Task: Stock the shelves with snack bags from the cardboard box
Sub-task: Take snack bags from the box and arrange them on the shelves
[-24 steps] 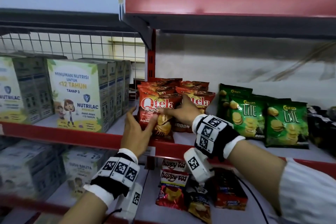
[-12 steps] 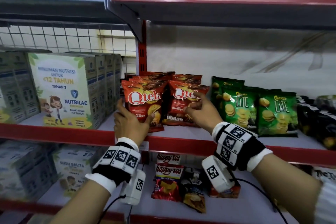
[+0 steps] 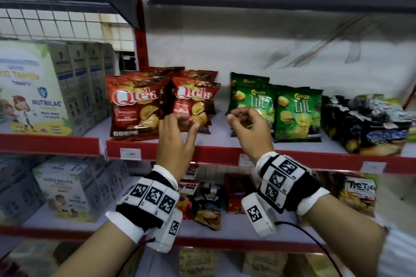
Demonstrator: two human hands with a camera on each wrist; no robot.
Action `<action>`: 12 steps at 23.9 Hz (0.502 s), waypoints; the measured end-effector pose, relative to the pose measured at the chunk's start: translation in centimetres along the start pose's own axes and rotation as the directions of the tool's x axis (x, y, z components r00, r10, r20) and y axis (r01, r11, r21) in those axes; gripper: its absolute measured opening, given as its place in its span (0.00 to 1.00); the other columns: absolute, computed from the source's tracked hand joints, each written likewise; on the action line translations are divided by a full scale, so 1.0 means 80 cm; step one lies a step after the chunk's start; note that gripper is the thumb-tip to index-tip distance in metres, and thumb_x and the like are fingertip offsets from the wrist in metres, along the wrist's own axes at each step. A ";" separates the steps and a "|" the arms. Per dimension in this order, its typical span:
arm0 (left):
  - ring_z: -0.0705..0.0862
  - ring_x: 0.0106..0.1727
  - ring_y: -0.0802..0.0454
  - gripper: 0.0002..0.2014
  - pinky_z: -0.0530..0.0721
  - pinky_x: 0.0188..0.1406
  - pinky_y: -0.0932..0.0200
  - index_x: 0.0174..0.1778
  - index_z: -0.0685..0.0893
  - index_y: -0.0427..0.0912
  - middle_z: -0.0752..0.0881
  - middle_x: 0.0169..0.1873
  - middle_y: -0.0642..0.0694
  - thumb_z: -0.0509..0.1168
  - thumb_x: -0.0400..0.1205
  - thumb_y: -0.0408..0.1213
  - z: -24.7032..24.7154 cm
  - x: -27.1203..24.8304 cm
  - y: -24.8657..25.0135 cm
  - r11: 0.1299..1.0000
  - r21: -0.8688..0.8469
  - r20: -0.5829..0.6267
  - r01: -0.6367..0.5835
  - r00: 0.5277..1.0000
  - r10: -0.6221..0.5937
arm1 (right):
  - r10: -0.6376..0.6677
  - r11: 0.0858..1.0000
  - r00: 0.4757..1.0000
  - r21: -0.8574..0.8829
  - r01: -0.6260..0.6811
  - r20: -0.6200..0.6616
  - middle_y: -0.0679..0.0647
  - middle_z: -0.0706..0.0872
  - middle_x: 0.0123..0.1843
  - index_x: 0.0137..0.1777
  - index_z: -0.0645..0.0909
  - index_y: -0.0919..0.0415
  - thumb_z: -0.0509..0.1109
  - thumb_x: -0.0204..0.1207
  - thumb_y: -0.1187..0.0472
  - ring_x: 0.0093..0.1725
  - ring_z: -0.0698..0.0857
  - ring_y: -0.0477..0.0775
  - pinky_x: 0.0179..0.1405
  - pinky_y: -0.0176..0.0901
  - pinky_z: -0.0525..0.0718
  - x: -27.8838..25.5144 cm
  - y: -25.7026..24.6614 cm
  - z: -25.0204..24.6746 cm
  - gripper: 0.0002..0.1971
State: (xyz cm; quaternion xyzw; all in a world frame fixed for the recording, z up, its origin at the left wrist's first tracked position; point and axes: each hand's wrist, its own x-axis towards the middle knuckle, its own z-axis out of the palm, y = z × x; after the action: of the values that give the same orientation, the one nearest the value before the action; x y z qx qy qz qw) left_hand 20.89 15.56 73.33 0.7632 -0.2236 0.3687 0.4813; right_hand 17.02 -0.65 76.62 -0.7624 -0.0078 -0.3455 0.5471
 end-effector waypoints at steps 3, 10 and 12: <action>0.76 0.48 0.50 0.06 0.77 0.51 0.54 0.47 0.78 0.39 0.77 0.43 0.51 0.65 0.82 0.38 0.063 -0.051 0.058 0.998 -0.063 0.075 -0.022 0.997 0.027 | 0.000 1.000 1.000 -0.007 0.000 -0.009 0.52 0.82 0.34 0.40 0.81 0.57 0.71 0.77 0.63 0.35 0.79 0.47 0.37 0.40 0.80 -0.037 0.030 -0.075 0.05; 0.78 0.50 0.51 0.07 0.78 0.50 0.59 0.52 0.77 0.42 0.76 0.46 0.53 0.62 0.82 0.40 0.198 -0.234 0.126 0.994 -0.078 0.331 0.082 0.942 -0.052 | 0.099 0.980 0.991 -0.180 -0.082 0.087 0.48 0.83 0.40 0.46 0.81 0.54 0.71 0.77 0.59 0.45 0.82 0.49 0.43 0.38 0.81 -0.155 0.162 -0.235 0.01; 0.78 0.54 0.47 0.10 0.80 0.54 0.52 0.57 0.76 0.41 0.77 0.51 0.49 0.66 0.81 0.35 0.255 -0.319 0.129 0.964 0.049 0.499 0.261 0.830 -0.250 | 0.311 0.934 0.940 -0.230 -0.275 0.141 0.53 0.84 0.42 0.50 0.82 0.55 0.71 0.77 0.58 0.47 0.82 0.51 0.47 0.43 0.80 -0.206 0.233 -0.288 0.04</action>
State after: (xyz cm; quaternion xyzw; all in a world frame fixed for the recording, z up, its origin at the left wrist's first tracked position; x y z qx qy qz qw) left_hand 4.80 -7.67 53.98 0.8504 -0.2406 0.0879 0.4596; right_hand -0.22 -21.44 56.09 -0.8351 0.0942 -0.1904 0.5074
